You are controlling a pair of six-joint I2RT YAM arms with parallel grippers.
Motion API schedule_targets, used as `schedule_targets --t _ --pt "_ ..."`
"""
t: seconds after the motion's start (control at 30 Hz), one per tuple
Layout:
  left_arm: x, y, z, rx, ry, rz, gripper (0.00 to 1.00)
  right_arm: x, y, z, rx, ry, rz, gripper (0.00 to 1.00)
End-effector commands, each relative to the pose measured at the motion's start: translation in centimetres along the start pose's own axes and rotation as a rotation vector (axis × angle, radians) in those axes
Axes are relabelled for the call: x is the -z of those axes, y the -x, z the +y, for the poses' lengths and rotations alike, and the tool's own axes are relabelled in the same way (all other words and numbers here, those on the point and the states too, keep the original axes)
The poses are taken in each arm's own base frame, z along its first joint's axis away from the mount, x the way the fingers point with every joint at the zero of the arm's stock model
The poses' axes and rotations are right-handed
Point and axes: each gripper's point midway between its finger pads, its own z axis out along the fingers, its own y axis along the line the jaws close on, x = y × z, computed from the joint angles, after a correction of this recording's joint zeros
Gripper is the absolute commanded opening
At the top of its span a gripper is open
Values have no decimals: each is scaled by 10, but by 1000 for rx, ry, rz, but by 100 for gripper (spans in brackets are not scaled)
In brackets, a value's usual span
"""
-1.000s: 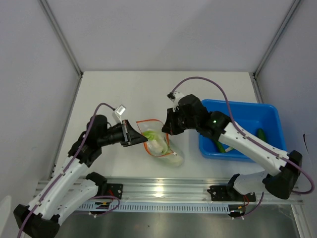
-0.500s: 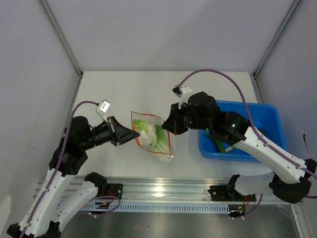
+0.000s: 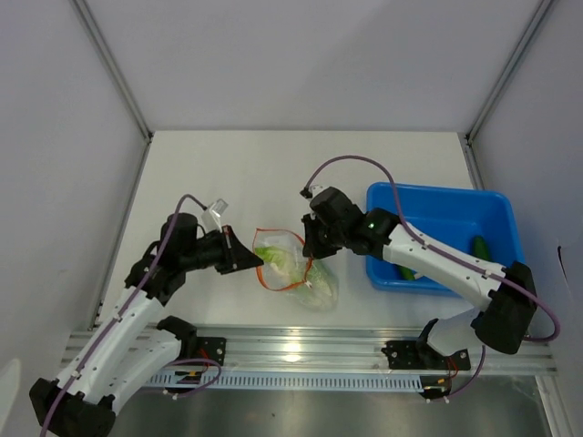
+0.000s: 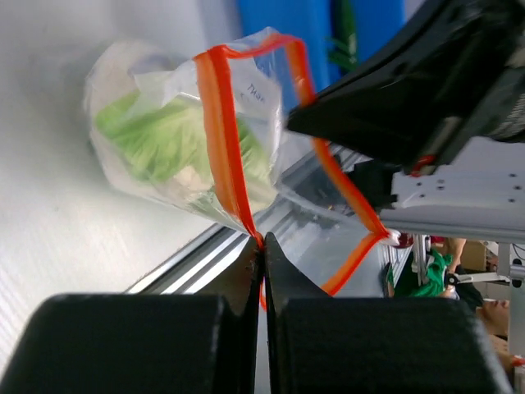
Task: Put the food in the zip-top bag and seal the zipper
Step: Adjust the zipper food storage bag at the center of the board.
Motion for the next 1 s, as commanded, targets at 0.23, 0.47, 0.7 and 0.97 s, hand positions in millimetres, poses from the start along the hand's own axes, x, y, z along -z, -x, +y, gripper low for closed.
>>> schedule_targets --t 0.23,0.47,0.7,0.97 --pt "39 41 -74 -190 -154 -153 1 71 60 27 58 3 -214 9" --pt "10 30 -44 -121 -142 -86 1 103 72 24 -29 36 -233 99" --pt "12 59 -82 -158 -195 -75 1 157 124 -40 -210 -100 -372 99" --pt "10 81 -105 -141 -218 -63 1 163 122 -276 -720 -507 -399 100"
